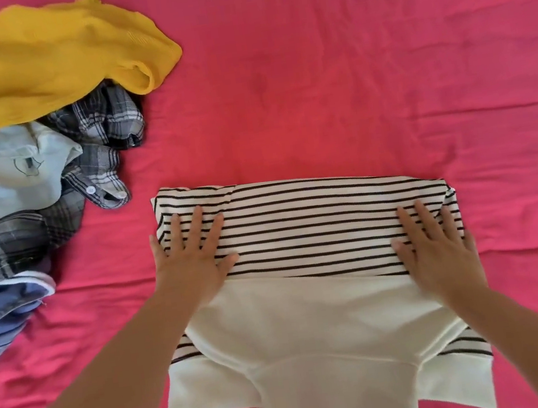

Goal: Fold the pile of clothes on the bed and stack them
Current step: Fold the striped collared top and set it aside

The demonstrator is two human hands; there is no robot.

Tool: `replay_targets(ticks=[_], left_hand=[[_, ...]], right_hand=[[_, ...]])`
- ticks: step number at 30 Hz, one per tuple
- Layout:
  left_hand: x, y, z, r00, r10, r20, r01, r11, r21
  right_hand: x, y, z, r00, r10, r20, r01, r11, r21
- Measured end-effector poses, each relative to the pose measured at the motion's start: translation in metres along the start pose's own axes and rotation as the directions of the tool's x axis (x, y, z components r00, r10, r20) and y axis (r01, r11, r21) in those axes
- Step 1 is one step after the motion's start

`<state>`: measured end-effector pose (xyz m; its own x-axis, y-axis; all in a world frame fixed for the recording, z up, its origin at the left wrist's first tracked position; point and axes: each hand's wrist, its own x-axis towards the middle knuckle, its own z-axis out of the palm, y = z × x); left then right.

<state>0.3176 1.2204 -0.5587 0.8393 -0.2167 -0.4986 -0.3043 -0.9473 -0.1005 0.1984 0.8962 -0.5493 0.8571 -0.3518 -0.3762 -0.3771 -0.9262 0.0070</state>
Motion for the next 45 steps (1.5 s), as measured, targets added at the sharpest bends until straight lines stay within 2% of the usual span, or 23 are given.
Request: replay_targets(ticks=[2,4,5,9,12,15,17,20,22,23,24,26,28,29,31,33,34,35,37,40,41,42,45], left_hand=[[-0.008,0.005,-0.012,0.995,0.006,-0.095,-0.008,1.000,-0.018],[-0.026,0.015,-0.018,0.980,0.034,-0.197,-0.051,0.995,-0.083],[-0.037,0.023,-0.021,0.976,0.069,-0.208,-0.097,0.987,-0.125],[-0.075,0.069,-0.015,0.964,0.209,-0.166,-0.236,0.957,-0.170],[-0.074,0.088,0.003,0.971,0.236,-0.021,-0.236,0.955,-0.178],[-0.061,0.089,0.007,0.972,0.224,0.077,-0.211,0.967,-0.146],[-0.062,0.087,0.000,0.970,0.230,0.074,-0.215,0.961,-0.174],[-0.073,0.077,-0.012,0.983,0.179,-0.028,-0.176,0.906,-0.386],[-0.079,0.066,-0.019,0.986,0.134,-0.099,-0.167,0.779,-0.604],[-0.082,0.060,-0.027,0.987,0.091,-0.134,-0.160,0.675,-0.720],[-0.084,0.053,-0.032,0.990,0.035,-0.134,-0.131,0.547,-0.827],[-0.085,0.036,-0.046,0.998,-0.055,-0.004,0.008,0.207,-0.978],[-0.085,0.015,-0.052,0.988,-0.018,0.153,0.148,-0.172,-0.974],[-0.086,0.005,-0.050,0.978,0.024,0.207,0.204,-0.306,-0.930],[-0.083,-0.016,-0.042,0.963,0.059,0.262,0.257,-0.484,-0.836],[-0.081,-0.036,-0.028,0.955,0.062,0.290,0.275,-0.553,-0.787],[-0.081,-0.043,-0.022,0.952,0.063,0.301,0.288,-0.523,-0.802],[-0.083,-0.049,-0.019,0.952,0.062,0.301,0.297,-0.444,-0.845],[-0.083,-0.054,-0.010,0.962,-0.024,0.271,0.262,-0.186,-0.947],[-0.079,-0.046,-0.004,0.979,-0.201,0.024,0.063,0.191,-0.980],[-0.078,-0.042,-0.004,0.972,-0.229,-0.047,0.014,0.261,-0.965],[-0.075,-0.042,-0.003,0.960,-0.261,-0.103,-0.021,0.300,-0.954],[-0.064,-0.048,0.003,0.911,-0.341,-0.230,-0.086,0.389,-0.917]], right_hand=[[-0.011,-0.001,-0.008,0.983,0.108,-0.146,-0.071,0.969,0.237],[-0.026,0.002,-0.015,0.938,0.334,-0.098,-0.244,0.832,0.497],[-0.033,0.005,-0.016,0.915,0.402,-0.030,-0.321,0.771,0.550],[-0.051,0.005,-0.018,0.882,0.450,0.137,-0.452,0.728,0.515],[-0.049,0.001,-0.028,0.855,0.476,0.206,-0.505,0.675,0.538],[-0.051,-0.013,-0.049,0.904,0.416,0.096,-0.375,0.669,0.642],[-0.059,-0.030,-0.071,0.937,0.349,0.026,-0.259,0.639,0.724],[-0.072,-0.066,-0.100,0.971,0.234,-0.050,-0.103,0.595,0.797],[-0.080,-0.100,-0.114,0.987,0.146,-0.070,-0.036,0.620,0.784],[-0.083,-0.118,-0.117,0.992,0.100,-0.073,-0.009,0.643,0.766],[-0.086,-0.136,-0.118,0.996,0.053,-0.076,0.022,0.668,0.744],[-0.092,-0.174,-0.114,0.996,-0.035,-0.083,0.084,0.681,0.727],[-0.097,-0.211,-0.106,0.992,-0.102,-0.072,0.121,0.671,0.731],[-0.098,-0.228,-0.099,0.990,-0.127,-0.058,0.129,0.674,0.728],[-0.100,-0.257,-0.081,0.981,-0.193,-0.005,0.138,0.683,0.717],[-0.104,-0.276,-0.062,0.946,-0.314,0.078,0.187,0.726,0.661],[-0.108,-0.280,-0.053,0.918,-0.379,0.116,0.233,0.753,0.615],[-0.110,-0.279,-0.046,0.897,-0.425,0.125,0.282,0.765,0.580],[-0.112,-0.270,-0.041,0.885,-0.462,0.061,0.358,0.756,0.548],[-0.099,-0.242,-0.039,0.877,-0.396,-0.272,0.478,0.771,0.421],[-0.088,-0.231,-0.040,0.859,-0.365,-0.359,0.482,0.812,0.329],[-0.076,-0.221,-0.040,0.860,-0.339,-0.381,0.447,0.860,0.245],[-0.037,-0.195,-0.045,0.905,-0.317,-0.283,0.350,0.934,0.074]])
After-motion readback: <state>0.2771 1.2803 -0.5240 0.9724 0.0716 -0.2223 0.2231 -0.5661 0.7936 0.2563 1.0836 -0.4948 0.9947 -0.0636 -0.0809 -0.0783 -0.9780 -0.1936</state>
